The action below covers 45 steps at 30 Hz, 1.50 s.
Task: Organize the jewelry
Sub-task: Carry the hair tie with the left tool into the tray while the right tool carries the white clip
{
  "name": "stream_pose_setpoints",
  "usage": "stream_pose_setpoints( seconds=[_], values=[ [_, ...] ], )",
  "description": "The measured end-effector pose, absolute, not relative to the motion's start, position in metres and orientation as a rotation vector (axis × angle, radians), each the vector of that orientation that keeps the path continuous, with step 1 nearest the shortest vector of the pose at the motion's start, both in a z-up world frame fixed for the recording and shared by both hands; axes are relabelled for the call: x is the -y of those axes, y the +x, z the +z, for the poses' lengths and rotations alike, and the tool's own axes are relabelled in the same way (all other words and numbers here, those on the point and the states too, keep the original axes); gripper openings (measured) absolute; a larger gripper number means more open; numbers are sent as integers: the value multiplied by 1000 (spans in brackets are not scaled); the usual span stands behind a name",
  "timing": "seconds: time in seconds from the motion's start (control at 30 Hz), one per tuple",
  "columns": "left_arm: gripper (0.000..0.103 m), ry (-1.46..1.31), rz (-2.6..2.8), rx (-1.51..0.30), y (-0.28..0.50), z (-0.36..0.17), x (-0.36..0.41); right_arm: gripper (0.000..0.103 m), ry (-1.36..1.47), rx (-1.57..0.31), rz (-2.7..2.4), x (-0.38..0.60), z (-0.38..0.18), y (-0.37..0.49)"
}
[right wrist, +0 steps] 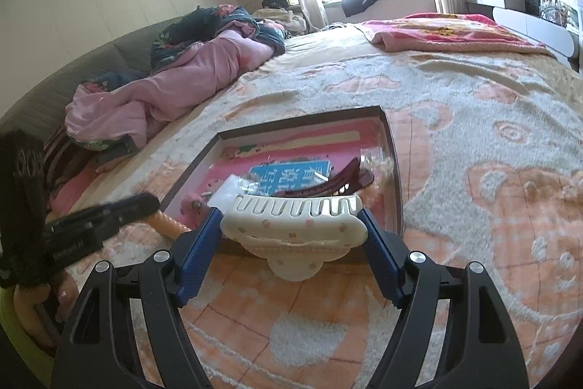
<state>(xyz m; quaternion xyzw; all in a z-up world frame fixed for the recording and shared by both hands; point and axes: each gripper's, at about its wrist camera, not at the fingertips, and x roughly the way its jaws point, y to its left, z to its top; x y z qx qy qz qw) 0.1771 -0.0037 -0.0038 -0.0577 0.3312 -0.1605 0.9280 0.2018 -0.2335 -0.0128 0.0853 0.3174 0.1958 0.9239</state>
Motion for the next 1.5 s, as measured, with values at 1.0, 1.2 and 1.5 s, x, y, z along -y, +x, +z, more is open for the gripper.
stream_pose_setpoints(
  seconds=[1.0,1.2,1.5],
  values=[
    [11,-71,-190,-695,278,-22,-1,73,-12,-695,368,196,-41,273],
    [11,-69,-170,-731,283,-37,-4,73,-34,-710,387,191,-49,274],
    [11,-79,-158,-768,276,-53,-9,73,-40,-717,398,186,-53,269]
  ],
)
